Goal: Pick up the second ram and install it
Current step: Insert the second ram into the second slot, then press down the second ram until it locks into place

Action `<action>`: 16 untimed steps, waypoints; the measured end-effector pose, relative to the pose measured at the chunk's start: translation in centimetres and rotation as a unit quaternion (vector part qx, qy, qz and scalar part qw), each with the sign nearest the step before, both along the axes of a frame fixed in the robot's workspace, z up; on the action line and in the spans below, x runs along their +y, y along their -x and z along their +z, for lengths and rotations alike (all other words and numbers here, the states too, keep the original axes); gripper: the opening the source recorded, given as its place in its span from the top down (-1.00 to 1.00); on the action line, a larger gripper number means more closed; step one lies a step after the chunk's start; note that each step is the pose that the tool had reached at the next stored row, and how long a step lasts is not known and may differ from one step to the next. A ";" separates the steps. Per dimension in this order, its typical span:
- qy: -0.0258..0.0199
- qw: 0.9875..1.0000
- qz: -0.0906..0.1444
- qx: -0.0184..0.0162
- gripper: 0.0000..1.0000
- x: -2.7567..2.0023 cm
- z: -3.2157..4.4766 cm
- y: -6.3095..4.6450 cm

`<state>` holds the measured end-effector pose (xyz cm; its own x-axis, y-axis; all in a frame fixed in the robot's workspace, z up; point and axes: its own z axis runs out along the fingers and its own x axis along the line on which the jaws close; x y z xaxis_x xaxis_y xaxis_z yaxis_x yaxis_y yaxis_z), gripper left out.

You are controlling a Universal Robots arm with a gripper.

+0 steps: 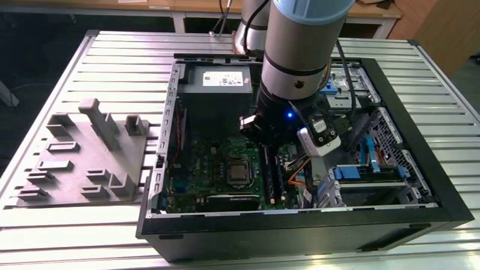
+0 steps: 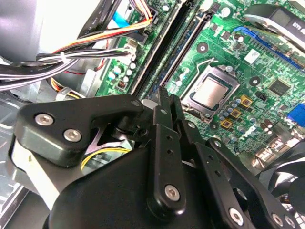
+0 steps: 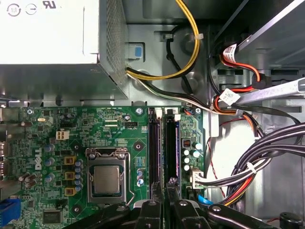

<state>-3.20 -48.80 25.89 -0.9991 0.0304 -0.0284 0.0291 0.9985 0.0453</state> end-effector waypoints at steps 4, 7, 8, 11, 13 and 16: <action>0.000 1.000 0.000 0.000 0.80 0.00 0.00 0.0; 0.000 1.000 0.000 0.000 0.80 0.00 0.00 0.0; 0.000 1.000 0.000 0.000 0.80 0.00 0.00 0.0; 0.000 1.000 0.000 0.000 0.80 0.00 0.00 0.0; 0.000 1.000 0.000 0.000 0.80 0.00 0.00 0.0; 0.000 1.000 0.000 0.000 0.80 0.00 0.00 0.0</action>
